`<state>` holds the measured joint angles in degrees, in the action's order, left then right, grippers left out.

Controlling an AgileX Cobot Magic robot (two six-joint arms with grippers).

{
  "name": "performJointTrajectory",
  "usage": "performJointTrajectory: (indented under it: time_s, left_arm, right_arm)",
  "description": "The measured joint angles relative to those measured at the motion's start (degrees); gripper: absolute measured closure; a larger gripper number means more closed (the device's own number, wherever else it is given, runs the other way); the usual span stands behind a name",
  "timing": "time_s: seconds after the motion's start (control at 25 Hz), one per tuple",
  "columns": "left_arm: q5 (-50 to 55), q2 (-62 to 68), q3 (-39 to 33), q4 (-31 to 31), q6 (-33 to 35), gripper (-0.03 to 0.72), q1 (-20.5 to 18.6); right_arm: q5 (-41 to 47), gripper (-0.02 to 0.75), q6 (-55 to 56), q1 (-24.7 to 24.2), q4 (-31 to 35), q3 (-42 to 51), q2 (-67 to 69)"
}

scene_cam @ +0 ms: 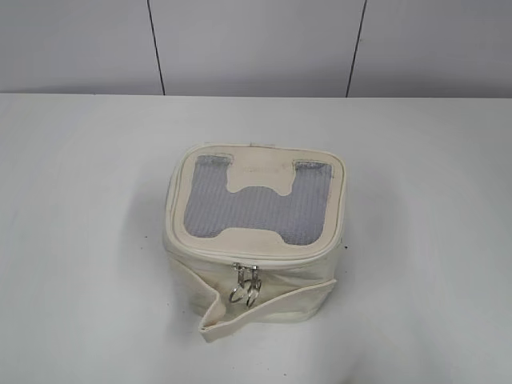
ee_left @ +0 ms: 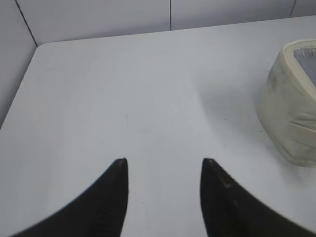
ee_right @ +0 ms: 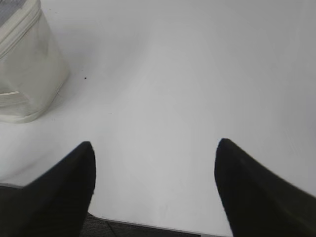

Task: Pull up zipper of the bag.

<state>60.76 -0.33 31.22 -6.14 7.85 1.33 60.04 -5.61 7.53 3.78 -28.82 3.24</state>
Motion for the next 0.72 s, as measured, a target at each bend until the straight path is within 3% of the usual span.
performJointTrajectory:
  time_s: [0.32, 0.72]
  left_arm:
    - [0.00, 0.00, 0.00, 0.02, 0.00, 0.319, 0.00]
    - [0.00, -0.02, 0.00, 0.09, 0.04, 0.319, 0.00]
  right_arm:
    - [0.05, 0.152, 0.00, -5.55, 0.01, 0.00, -0.07]
    - [0.00, 0.152, 0.00, -6.60, 0.18, 0.00, -3.57]
